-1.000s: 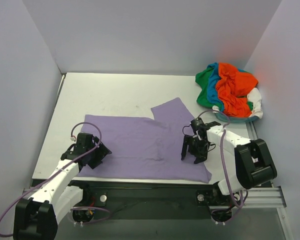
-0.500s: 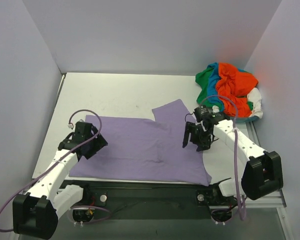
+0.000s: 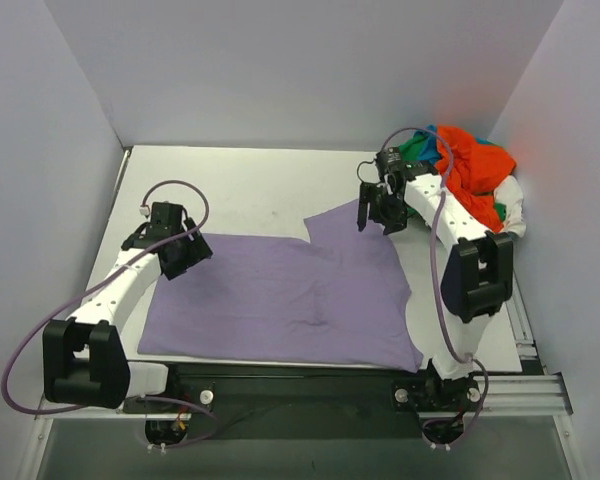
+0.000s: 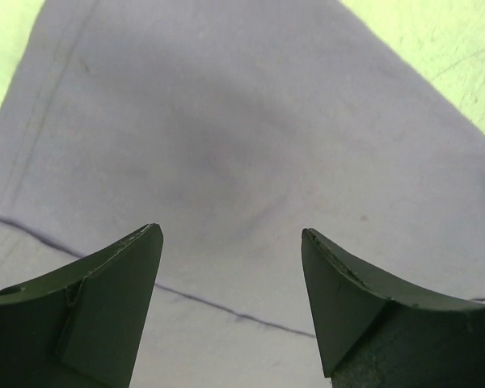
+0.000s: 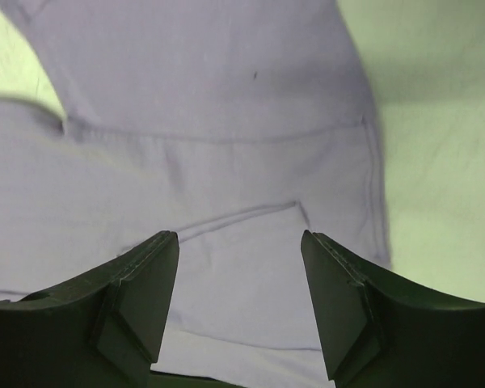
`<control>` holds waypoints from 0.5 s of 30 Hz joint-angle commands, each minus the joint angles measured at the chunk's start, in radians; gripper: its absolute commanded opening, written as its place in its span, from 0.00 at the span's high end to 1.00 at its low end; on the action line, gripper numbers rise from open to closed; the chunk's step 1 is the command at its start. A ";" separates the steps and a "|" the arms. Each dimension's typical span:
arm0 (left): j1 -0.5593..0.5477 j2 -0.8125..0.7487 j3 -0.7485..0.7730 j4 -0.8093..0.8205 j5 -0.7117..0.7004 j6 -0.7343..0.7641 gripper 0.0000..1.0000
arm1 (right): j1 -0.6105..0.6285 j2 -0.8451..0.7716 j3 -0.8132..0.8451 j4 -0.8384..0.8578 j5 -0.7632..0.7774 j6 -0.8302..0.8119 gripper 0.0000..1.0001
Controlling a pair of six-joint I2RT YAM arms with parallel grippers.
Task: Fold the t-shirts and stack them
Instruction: Grap the side of the flattened tshirt furthest away from the robot with both arms
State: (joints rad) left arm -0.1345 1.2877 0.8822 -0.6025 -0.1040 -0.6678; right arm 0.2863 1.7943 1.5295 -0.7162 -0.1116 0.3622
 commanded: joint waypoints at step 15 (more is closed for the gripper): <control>0.053 0.254 0.253 0.086 0.007 0.048 0.21 | -0.124 0.540 0.635 -0.016 -0.079 -0.123 0.43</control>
State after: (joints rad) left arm -0.0887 1.5082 1.0710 -0.5575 -0.0990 -0.6331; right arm 0.1799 2.2940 2.0895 -0.7055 -0.1417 0.2592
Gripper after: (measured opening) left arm 0.797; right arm 0.566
